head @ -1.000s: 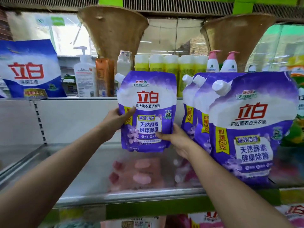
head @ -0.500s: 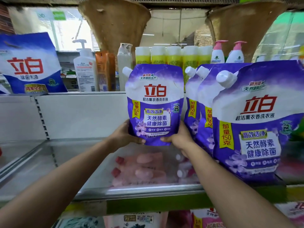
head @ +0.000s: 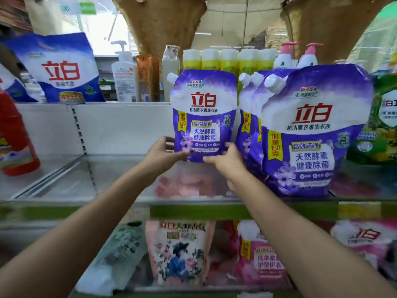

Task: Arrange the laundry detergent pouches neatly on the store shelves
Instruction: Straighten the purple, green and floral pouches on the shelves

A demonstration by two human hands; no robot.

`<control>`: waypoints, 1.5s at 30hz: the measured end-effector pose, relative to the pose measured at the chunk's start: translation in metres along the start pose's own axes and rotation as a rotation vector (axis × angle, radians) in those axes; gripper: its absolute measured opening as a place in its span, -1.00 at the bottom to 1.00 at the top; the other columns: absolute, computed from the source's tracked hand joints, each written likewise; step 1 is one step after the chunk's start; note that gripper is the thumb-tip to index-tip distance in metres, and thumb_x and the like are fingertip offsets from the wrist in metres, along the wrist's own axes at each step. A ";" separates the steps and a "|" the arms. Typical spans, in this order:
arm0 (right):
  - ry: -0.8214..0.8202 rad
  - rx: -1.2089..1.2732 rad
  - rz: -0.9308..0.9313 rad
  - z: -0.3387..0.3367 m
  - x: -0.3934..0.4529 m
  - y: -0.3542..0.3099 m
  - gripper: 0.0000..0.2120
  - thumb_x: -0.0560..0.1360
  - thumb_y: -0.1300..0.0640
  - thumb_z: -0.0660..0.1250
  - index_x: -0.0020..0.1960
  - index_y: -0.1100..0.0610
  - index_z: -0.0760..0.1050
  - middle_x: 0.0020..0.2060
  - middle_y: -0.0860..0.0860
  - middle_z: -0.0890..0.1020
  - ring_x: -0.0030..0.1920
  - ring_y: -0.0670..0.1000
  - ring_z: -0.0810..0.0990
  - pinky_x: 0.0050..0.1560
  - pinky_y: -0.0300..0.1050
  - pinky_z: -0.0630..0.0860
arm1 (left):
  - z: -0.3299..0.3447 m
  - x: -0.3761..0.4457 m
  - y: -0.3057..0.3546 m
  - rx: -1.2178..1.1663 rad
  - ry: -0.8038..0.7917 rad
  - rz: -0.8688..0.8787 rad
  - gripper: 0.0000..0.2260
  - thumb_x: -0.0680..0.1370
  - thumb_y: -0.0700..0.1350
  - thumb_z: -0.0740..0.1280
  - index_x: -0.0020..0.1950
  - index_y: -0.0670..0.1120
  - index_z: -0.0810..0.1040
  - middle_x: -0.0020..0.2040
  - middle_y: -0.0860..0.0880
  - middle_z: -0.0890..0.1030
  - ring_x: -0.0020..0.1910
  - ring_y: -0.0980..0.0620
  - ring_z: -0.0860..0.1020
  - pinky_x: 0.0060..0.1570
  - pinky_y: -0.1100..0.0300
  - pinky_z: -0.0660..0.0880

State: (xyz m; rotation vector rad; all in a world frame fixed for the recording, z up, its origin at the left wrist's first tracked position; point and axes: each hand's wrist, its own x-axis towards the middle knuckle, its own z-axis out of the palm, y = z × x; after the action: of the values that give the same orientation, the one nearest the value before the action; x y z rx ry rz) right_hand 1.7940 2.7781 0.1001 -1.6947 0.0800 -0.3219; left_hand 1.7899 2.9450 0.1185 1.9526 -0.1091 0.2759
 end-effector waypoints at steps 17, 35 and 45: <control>-0.269 0.237 0.112 -0.025 -0.208 0.099 -0.83 0.52 0.35 0.34 -0.03 0.09 0.52 -0.10 -0.04 0.63 -0.04 -0.05 0.60 -0.17 -0.30 0.55 | -0.004 -0.246 -0.109 0.008 0.178 -0.066 -0.89 0.52 -0.17 0.40 -0.01 -0.19 0.60 -0.21 0.00 0.62 -0.29 0.22 0.55 -0.26 0.41 0.46; -0.419 0.035 0.488 0.155 -0.195 0.179 -0.82 0.49 0.08 0.39 0.09 0.02 0.51 0.18 -0.02 0.53 0.22 0.09 0.51 0.31 0.12 0.46 | -0.105 -0.195 -0.249 0.006 0.359 -0.377 -0.77 0.57 -0.15 0.34 0.18 -0.23 0.56 0.12 -0.19 0.60 0.19 -0.15 0.54 0.09 0.16 0.41; -0.351 -0.046 0.678 0.234 -0.147 0.230 -0.56 0.30 -0.31 0.39 -0.05 0.01 0.48 -0.01 0.03 0.60 0.03 0.12 0.61 0.16 0.16 0.55 | -0.138 -0.120 -0.317 0.076 0.156 -0.504 -0.60 0.58 0.01 0.32 0.30 -0.24 0.48 0.19 -0.17 0.58 0.16 -0.11 0.52 0.12 0.12 0.41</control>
State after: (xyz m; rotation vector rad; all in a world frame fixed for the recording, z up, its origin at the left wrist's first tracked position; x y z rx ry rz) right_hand 1.7443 3.0024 -0.1763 -1.6416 0.3911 0.4840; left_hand 1.7193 3.1889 -0.1446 1.9535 0.4958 0.0964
